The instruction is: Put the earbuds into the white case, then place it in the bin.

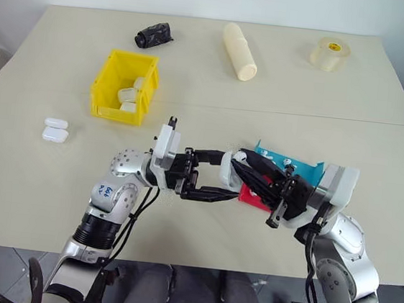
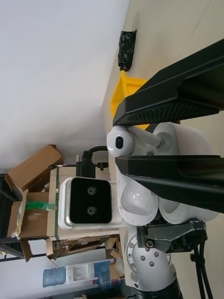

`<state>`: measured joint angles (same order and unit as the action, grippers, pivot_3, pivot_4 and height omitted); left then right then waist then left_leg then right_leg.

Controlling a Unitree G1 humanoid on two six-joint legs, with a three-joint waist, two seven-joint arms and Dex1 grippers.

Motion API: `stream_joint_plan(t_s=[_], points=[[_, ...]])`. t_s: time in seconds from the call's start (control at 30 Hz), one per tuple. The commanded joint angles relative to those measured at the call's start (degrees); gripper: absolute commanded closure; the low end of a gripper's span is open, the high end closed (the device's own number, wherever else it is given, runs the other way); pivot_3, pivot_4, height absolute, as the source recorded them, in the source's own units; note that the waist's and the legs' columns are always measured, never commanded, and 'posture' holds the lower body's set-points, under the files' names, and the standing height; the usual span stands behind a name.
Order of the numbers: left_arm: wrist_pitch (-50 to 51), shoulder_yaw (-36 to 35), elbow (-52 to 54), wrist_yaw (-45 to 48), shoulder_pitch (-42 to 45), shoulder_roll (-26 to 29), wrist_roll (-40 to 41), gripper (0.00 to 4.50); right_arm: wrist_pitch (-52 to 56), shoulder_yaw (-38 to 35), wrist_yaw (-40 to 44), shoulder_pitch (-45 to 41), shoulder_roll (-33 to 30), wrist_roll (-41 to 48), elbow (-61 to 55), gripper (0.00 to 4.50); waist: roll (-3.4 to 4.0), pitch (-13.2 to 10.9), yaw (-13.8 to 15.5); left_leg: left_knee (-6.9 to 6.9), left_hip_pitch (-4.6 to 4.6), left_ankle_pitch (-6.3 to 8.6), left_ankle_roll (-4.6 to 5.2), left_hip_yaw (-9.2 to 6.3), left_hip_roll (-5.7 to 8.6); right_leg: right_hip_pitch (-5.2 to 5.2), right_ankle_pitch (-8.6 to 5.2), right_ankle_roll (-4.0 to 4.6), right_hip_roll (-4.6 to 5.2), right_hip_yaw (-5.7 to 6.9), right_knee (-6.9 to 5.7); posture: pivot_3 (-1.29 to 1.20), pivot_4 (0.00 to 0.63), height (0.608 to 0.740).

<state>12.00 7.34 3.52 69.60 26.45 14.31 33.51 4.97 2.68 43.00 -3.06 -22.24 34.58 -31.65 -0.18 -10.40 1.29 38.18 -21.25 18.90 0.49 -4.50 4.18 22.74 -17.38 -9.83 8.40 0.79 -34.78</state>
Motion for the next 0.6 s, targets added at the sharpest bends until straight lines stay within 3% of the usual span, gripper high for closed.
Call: stream_joint_plan(t_s=[0.03, 0.33, 0.6], points=[[-0.7, 0.2, 2.1, 1.1, 1.6, -1.3, 1.9, 1.70, 1.0, 1.6, 0.3, 0.3, -0.1, -1.0, 0.5, 3.97, 0.00, 0.0, 0.0, 0.00, 0.00, 0.00, 0.00, 0.00, 0.00, 0.00, 0.00, 0.00, 0.00, 0.00, 0.00, 0.00, 0.150, 0.740], [-2.3, -0.9, 0.7, -0.5, 2.8, -3.0, 1.6, 1.70, 4.8, 1.3, 0.9, 1.4, -1.5, 1.8, 0.1, 3.97, 0.00, 0.0, 0.0, 0.00, 0.00, 0.00, 0.00, 0.00, 0.00, 0.00, 0.00, 0.00, 0.00, 0.00, 0.00, 0.00, 0.150, 0.740], [-2.1, -1.0, 1.0, -0.3, 3.0, -3.5, 1.6, 1.70, 5.3, 0.7, 1.2, 1.4, -2.2, 3.4, -0.3, 1.37, 0.00, 0.0, 0.0, -0.01, 0.00, 0.00, 0.00, 0.00, 0.00, 0.00, 0.00, 0.00, 0.00, 0.01, 0.04, 0.00, 0.150, 0.740]])
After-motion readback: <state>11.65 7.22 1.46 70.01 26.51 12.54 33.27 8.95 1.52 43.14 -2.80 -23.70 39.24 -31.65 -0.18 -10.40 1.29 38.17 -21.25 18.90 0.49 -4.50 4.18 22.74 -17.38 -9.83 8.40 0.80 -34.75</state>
